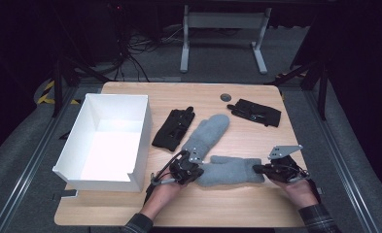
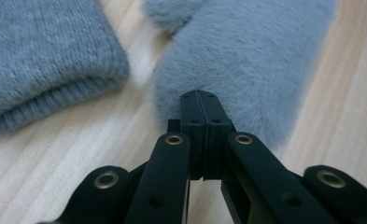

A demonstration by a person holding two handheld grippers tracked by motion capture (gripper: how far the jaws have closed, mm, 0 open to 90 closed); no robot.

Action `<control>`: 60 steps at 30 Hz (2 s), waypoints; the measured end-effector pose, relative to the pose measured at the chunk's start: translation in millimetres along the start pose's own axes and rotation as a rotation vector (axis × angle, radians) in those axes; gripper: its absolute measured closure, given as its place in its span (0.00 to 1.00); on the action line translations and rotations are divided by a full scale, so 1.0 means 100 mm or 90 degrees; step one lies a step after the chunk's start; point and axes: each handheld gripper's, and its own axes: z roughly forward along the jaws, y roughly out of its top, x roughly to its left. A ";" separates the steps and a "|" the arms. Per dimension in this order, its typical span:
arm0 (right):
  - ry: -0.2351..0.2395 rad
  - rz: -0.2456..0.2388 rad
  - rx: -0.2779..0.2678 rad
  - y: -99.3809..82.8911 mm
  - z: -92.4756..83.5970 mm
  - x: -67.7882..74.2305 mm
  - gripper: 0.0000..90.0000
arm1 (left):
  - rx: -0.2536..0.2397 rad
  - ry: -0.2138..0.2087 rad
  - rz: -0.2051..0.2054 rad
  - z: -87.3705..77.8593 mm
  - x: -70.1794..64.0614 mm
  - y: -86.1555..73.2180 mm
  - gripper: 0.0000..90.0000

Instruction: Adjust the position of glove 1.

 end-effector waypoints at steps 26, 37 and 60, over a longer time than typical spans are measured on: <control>0.008 -0.015 -0.021 0.31 0.25 -0.28 1.00 | -0.011 -0.063 0.030 -0.12 -0.33 -0.05 1.00; 0.029 -0.028 0.015 0.23 0.28 -0.21 1.00 | 0.004 -0.049 0.027 0.09 -0.27 0.08 1.00; 0.133 -0.086 0.051 0.16 0.27 0.07 1.00 | -0.016 -0.042 0.023 0.23 -0.21 0.28 1.00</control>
